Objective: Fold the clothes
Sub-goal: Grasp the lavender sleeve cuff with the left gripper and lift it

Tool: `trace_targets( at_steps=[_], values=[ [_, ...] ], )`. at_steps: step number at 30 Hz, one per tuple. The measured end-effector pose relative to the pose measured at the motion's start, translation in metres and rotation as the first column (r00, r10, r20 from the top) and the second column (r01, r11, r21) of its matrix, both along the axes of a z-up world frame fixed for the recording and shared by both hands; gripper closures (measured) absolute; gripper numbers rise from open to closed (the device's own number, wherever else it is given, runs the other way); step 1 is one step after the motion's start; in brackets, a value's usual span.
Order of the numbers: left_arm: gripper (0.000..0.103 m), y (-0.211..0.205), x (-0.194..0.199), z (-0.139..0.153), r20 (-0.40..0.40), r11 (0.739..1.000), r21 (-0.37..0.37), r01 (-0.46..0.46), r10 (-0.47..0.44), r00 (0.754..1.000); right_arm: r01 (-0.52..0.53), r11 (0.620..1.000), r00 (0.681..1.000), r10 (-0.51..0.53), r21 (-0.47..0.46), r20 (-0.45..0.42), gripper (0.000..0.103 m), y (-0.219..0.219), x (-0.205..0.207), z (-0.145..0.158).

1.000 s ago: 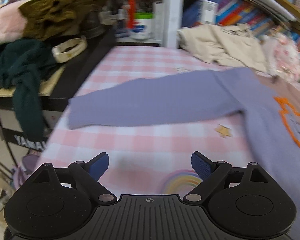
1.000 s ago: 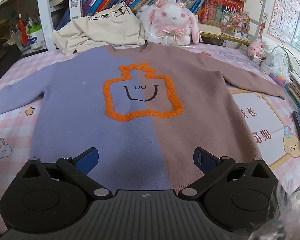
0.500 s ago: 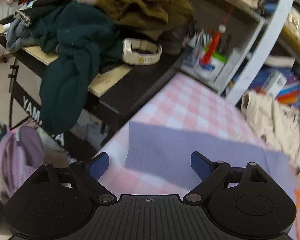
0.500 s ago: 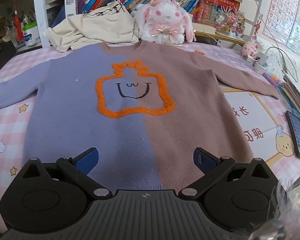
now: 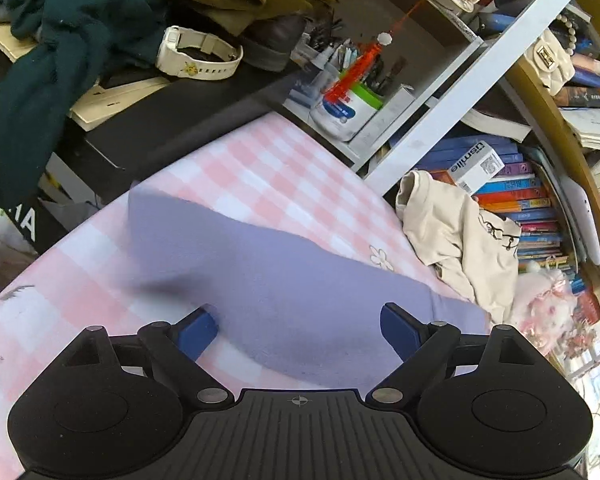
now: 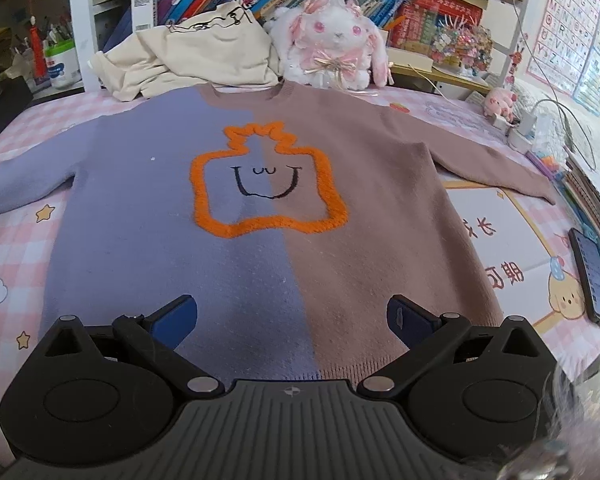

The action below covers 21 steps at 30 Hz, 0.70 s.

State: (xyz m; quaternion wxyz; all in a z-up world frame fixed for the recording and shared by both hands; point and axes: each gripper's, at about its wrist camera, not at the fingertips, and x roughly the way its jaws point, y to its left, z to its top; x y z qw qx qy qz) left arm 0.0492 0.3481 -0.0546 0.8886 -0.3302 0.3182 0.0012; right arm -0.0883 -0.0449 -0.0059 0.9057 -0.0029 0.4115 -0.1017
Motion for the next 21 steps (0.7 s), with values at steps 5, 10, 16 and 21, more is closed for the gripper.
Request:
trace_targets(
  at_steps=[5, 10, 16, 21],
  values=[
    [0.014, 0.011, 0.003, -0.002, -0.007, 0.996, -0.072, -0.05, 0.05, 0.999, 0.004, 1.0, 1.0, -0.004, 0.003, -0.001, 0.001, -0.002, 0.001, 0.0],
    [0.028, 0.034, 0.003, -0.003, -0.014, 0.987, -0.073, -0.144, 0.144, 0.99, 0.007, 1.0, 1.0, -0.007, -0.001, -0.006, 0.001, -0.003, -0.001, 0.0],
    [0.071, 0.064, -0.002, -0.014, -0.05, 0.952, -0.191, -0.24, 0.234, 0.971, 0.025, 1.0, 1.0, -0.025, 0.0, -0.002, 0.001, -0.008, -0.005, 0.002],
    [0.099, 0.073, -0.005, -0.022, -0.095, 0.938, -0.208, -0.278, 0.264, 0.96, 0.034, 0.999, 0.999, -0.034, 0.002, -0.001, 0.001, -0.011, -0.008, 0.003]
  ],
)
